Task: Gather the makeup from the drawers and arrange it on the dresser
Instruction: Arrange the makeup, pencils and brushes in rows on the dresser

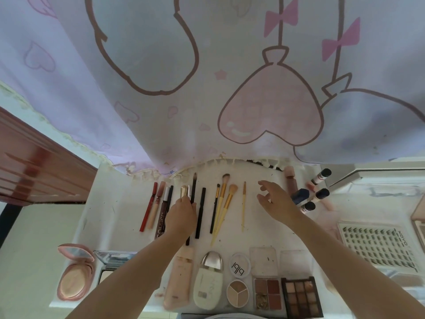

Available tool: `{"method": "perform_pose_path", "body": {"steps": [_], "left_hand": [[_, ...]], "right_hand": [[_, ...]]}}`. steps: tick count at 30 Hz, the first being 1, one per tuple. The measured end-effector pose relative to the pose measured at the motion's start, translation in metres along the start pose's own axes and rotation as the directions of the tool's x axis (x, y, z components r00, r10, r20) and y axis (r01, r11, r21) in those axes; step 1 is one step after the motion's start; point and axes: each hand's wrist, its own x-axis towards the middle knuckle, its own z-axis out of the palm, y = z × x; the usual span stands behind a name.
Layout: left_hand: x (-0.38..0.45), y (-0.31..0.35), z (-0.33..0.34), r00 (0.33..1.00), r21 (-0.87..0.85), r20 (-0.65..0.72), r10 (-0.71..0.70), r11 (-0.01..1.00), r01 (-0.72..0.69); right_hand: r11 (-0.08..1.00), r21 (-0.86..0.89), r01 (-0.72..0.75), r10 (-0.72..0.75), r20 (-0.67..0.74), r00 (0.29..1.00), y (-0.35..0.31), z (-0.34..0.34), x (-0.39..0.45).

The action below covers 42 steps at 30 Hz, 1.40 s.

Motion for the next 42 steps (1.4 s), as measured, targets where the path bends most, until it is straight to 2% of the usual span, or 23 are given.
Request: {"method": "perform_pose_path", "body": {"steps": [4,8,14,19,23,26,29,30,32,33,35,37,39,42], "left_hand": [[0.004,0.005,0.000,0.998,0.159,0.055,-0.008,0.987,-0.001],[0.008,0.014,-0.001,0.991,0.229,0.107,-0.080,0.972,0.054],[0.009,0.018,-0.004,0.988,0.240,0.125,-0.091,0.969,0.059],[0.003,0.020,-0.011,0.999,0.223,0.034,0.016,0.975,-0.023],[0.004,0.030,-0.016,0.989,0.175,0.008,0.146,0.974,-0.145],[0.004,0.041,-0.019,0.964,0.159,0.020,0.263,0.952,-0.263],[0.006,0.055,-0.019,0.954,0.034,-0.033,0.298,0.954,-0.297],[0.004,0.059,-0.020,0.928,0.032,-0.092,0.361,0.933,-0.359],[0.000,0.067,-0.021,0.819,0.097,-0.231,0.525,0.850,-0.517],[0.000,0.068,-0.019,0.743,0.169,-0.281,0.607,0.793,-0.585],[-0.001,0.071,-0.016,0.607,0.279,-0.321,0.727,0.685,-0.674],[-0.003,0.074,-0.020,0.551,0.308,-0.306,0.777,0.628,-0.714],[-0.004,0.074,-0.025,0.602,0.262,-0.238,0.762,0.648,-0.716],[-0.014,0.072,-0.040,0.724,0.064,-0.024,0.689,0.724,-0.687]], "right_hand": [[0.968,-0.238,-0.085,0.083,-0.017,0.996,-0.001,-0.007,0.010],[0.861,-0.495,-0.115,0.083,-0.086,0.993,-0.016,-0.020,0.023],[0.797,-0.588,-0.137,0.125,-0.062,0.990,-0.023,-0.030,0.047],[0.687,-0.712,-0.145,0.156,-0.051,0.987,-0.022,-0.033,0.055],[0.736,-0.674,-0.070,0.061,-0.037,0.997,-0.029,-0.032,0.045],[0.862,-0.499,-0.087,0.081,-0.034,0.996,-0.029,-0.037,0.026],[0.933,-0.351,-0.083,0.093,0.013,0.996,-0.025,-0.054,-0.001],[0.942,-0.330,-0.053,0.075,0.054,0.996,-0.024,-0.060,-0.012],[0.961,-0.276,0.024,0.006,0.106,0.994,-0.025,-0.070,-0.028],[0.968,-0.245,0.053,-0.027,0.110,0.994,-0.027,-0.073,-0.032],[0.969,-0.219,0.111,-0.093,0.092,0.991,-0.034,-0.078,-0.036],[0.960,-0.225,0.168,-0.152,0.088,0.985,-0.040,-0.076,-0.033],[0.950,-0.228,0.212,-0.191,0.108,0.976,-0.044,-0.073,-0.030],[0.958,-0.146,0.247,-0.227,0.136,0.964,-0.051,-0.070,-0.027]]}}
